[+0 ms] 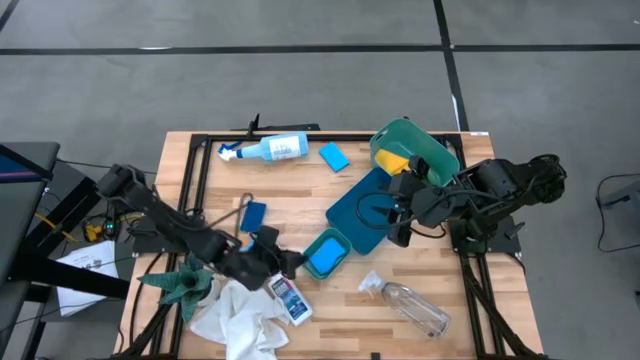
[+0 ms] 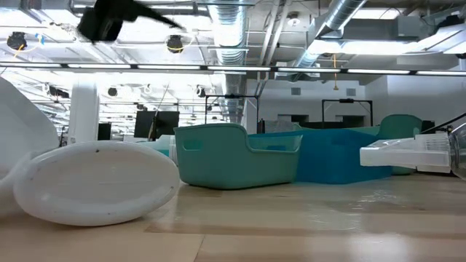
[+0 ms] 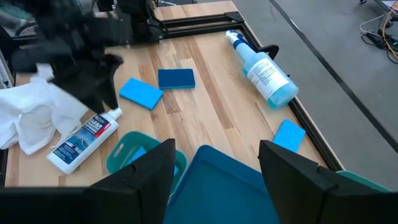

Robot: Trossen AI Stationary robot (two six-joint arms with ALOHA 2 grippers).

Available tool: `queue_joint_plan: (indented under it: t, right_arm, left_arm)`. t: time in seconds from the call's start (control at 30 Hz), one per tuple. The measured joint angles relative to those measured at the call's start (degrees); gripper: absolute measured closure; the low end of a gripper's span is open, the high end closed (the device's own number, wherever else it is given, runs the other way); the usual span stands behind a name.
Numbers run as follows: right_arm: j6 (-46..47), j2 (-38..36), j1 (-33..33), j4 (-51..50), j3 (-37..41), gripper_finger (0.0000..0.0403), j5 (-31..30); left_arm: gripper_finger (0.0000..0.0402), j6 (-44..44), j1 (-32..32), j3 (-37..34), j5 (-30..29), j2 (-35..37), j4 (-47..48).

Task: Pick & Place Kitchen Items
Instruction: Put the blue sponge into the bottom green bin

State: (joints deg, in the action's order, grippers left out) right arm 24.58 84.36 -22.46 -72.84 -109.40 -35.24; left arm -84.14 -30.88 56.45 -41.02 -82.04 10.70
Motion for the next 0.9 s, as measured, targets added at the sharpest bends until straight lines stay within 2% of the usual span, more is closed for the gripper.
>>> queue_joint_plan:
  t: [0.13,0.23,0.33,0.43,0.6,0.73,0.9]
  right_arm:
    - [0.56,0.00,0.00,0.00,0.00,0.0180,-1.26]
    - [2.91,0.00,0.52,-0.02,0.00,0.0180,-2.29]
    - [5.13,-0.02,0.91,-0.07,0.00,0.0180,-3.75]
    - [8.01,-0.02,1.64,-0.26,0.00,0.0180,-5.45]
    - [14.30,-0.02,3.49,-0.80,0.00,0.0180,-7.87]
    - [20.80,-0.02,5.84,-2.07,0.00,0.0180,-8.72]
    - [26.21,0.23,7.78,-3.62,0.00,0.0180,-9.59]
  left_arm:
    - [0.0215,7.17,2.05,0.00,-1.18,5.52,3.39]
    - [0.0215,7.64,5.26,0.00,-0.82,9.50,9.26]
    - [0.0215,13.85,9.05,0.00,0.23,13.05,12.76]
    - [0.0215,21.26,14.21,0.00,4.60,16.55,13.91]
    - [0.0215,27.42,23.79,0.02,12.52,20.85,16.43]
    - [0.0215,29.91,29.83,0.02,16.75,23.27,23.09]
    - [0.0215,30.14,34.78,0.02,21.33,23.50,38.04]
